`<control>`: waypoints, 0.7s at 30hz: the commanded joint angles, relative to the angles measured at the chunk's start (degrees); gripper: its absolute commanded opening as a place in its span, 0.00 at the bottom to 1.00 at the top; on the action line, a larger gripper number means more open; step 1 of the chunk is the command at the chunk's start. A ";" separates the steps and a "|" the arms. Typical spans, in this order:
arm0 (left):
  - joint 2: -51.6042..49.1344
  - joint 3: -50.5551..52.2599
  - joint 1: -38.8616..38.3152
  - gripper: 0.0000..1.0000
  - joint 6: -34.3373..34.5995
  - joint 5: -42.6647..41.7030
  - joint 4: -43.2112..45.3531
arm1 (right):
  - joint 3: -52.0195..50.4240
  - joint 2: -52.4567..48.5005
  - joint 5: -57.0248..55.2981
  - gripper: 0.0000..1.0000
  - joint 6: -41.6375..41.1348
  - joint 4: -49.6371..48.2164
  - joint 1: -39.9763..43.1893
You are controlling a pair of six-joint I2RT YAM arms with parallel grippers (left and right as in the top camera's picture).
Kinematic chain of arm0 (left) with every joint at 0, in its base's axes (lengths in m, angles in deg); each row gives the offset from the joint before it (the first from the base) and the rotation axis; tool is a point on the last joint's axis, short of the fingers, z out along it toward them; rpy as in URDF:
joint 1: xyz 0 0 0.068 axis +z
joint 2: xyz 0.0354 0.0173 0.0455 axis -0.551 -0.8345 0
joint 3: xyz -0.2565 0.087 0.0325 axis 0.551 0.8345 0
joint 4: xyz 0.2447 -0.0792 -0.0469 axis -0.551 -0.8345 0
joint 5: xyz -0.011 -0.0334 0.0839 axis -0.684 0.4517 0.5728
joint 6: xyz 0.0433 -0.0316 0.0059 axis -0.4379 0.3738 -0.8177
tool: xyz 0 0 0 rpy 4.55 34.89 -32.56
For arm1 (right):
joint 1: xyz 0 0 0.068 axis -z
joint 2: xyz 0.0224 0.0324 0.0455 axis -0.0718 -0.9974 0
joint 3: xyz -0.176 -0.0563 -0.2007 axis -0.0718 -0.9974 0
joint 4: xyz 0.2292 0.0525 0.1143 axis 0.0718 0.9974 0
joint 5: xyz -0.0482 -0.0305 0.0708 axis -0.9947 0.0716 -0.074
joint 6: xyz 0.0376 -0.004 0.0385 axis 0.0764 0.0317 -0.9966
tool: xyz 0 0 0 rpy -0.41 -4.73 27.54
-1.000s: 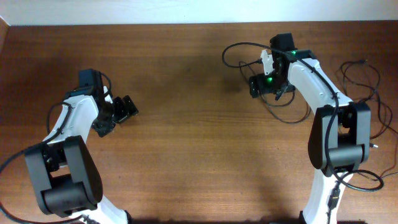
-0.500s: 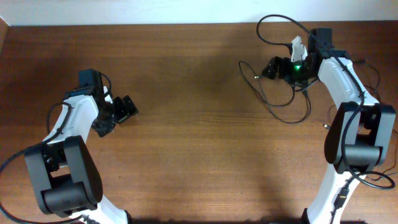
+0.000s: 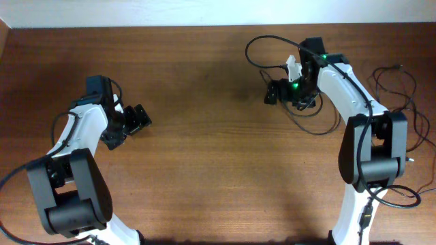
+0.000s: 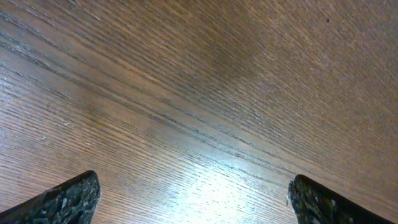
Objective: Untangle cables
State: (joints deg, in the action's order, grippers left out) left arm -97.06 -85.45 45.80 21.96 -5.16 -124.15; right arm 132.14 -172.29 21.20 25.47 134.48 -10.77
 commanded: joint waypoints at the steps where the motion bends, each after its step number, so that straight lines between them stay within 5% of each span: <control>1: 0.98 -0.68 0.07 0.99 0.17 -0.42 -0.04 | 0.81 -0.37 -0.92 0.98 1.73 0.42 -3.48; 4: 0.98 -0.68 0.07 0.99 0.17 -0.42 -0.04 | 0.81 -0.37 -0.94 0.98 7.28 0.57 -7.26; 16: 0.98 -0.68 0.07 0.99 0.17 -0.42 -0.04 | -9.35 -0.37 -12.94 0.98 7.15 -6.01 -16.15; 21: 0.98 -0.68 0.07 0.99 0.17 -0.42 -0.04 | -1.49 0.74 -13.81 0.98 7.17 -2.99 -16.15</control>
State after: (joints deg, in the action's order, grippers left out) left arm -97.06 -85.45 45.78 21.96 -5.16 -124.15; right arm 125.37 -172.14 8.54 32.64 130.02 -26.95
